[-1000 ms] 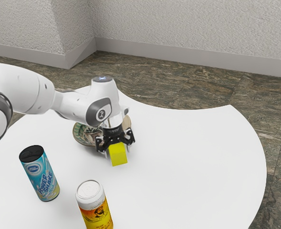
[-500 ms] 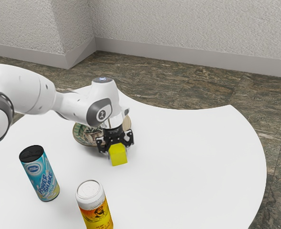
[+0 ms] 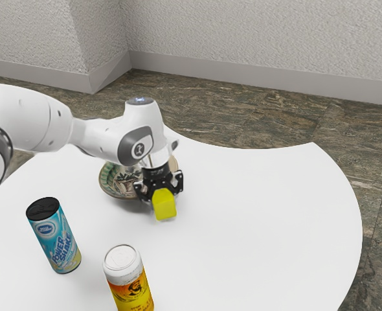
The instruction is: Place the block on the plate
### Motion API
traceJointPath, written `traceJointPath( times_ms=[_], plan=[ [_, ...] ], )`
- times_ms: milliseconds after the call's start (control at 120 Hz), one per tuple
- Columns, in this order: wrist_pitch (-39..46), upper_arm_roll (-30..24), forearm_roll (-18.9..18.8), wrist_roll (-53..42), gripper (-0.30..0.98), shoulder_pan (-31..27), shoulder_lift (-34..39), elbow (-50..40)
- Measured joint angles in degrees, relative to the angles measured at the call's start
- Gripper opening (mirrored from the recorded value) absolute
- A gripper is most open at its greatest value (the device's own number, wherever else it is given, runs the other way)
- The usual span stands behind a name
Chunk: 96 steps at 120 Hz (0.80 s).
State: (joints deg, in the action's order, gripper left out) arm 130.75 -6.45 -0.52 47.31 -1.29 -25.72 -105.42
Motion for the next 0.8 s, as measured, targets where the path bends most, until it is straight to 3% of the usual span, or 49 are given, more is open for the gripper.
traceJointPath(
  times_ms=[225, 342, 525, 800],
  plan=[
    [-3.66, -1.72, -0.23, -0.07, 0.4, -0.02, 7.85, 0.02],
    [-6.87, 1.81, -0.52, -0.57, 0.4, -1.12, 9.37, 3.2],
    [-11.67, 10.24, 0.23, -2.95, 0.41, -1.47, 4.72, 9.92],
    [-14.18, 10.51, 2.98, -6.94, 0.4, -3.54, -4.56, 17.28]
  ],
)
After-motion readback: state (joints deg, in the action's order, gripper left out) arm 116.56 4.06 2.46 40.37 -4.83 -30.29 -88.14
